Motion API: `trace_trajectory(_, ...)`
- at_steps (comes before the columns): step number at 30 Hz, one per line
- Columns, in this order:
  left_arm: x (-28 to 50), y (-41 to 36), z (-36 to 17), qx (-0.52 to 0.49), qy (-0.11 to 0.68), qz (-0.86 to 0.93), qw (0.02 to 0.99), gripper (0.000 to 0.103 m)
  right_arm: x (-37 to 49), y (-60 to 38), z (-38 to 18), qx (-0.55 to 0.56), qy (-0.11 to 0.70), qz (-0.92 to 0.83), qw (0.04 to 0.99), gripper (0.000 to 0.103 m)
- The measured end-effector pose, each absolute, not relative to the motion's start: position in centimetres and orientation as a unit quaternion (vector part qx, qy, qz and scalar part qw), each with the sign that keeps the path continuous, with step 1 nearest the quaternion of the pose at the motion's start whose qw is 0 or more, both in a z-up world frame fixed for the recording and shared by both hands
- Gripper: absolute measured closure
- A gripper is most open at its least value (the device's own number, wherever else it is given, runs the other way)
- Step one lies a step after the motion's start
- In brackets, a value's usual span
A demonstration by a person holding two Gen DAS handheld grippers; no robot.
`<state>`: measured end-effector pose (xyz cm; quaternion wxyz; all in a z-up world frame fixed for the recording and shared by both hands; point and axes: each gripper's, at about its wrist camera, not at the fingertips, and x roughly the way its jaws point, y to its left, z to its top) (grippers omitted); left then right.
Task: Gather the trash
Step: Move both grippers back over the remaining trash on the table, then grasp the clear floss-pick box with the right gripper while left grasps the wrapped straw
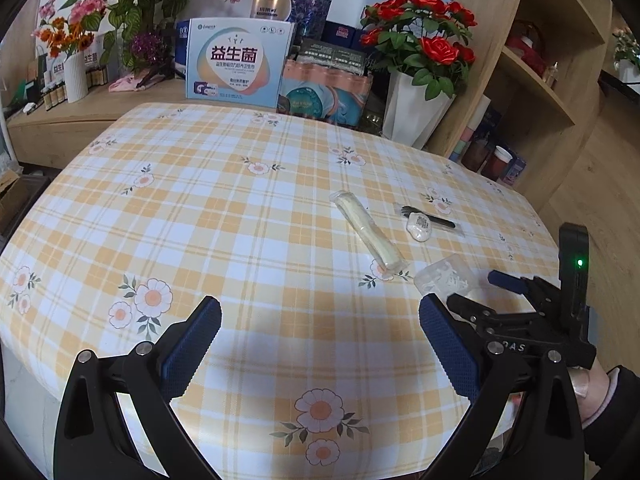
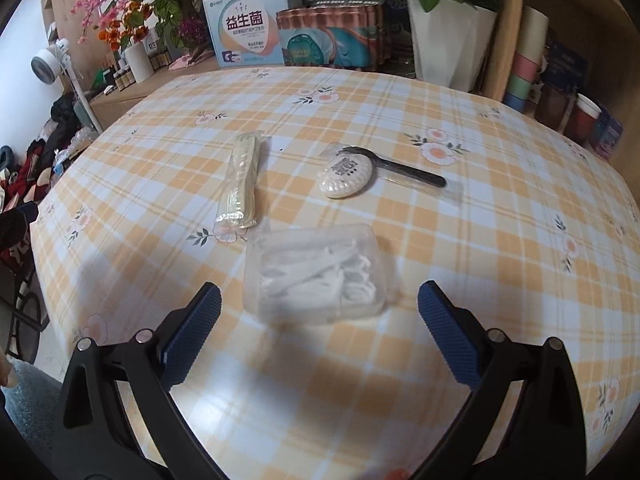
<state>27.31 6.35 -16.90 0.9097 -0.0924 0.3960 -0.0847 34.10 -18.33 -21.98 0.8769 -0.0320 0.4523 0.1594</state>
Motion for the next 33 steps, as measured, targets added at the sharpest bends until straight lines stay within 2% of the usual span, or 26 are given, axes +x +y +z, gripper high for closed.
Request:
trace_trajectory(8,28.3,6.5,-18.3,-0.099,0.410,-0.081,0.903,0.006,35.8,-17.2,-23.1,-0.048,0.466,0.151,0.870,0.007)
trace_trajectory(10,28.6,6.5,-18.5,-0.099,0.411,-0.081,0.903,0.006,36.0,-17.3,-23.4,-0.042,0.473,0.152,0.867,0.012)
trace_trajectory(11,28.8,6.4,-18.5,-0.100,0.410,-0.081,0.903,0.006,36.1,-17.4,-23.5,-0.038,0.476,0.154,0.865,0.022)
trace_trajectory(12,29.0,6.3,-18.5,-0.101,0.411,-0.082,0.902,0.006,36.2,-17.6,-23.7,-0.031,0.484,0.157,0.860,0.023)
trace_trajectory(25,35.5,1.3,-20.1,-0.099,0.442,-0.113,0.884,0.006,34.8,-22.3,-22.0,0.015,0.465,0.129,0.876,0.024)
trace_trajectory(28,37.7,-0.2,-21.2,-0.100,0.450,-0.109,0.881,0.013,34.5,-24.1,-21.6,0.030,0.460,0.115,0.880,0.024)
trace_trajectory(33,40.9,-2.3,-22.6,-0.073,0.461,-0.087,0.880,0.017,33.5,-26.7,-21.2,0.045,0.455,0.094,0.884,0.024)
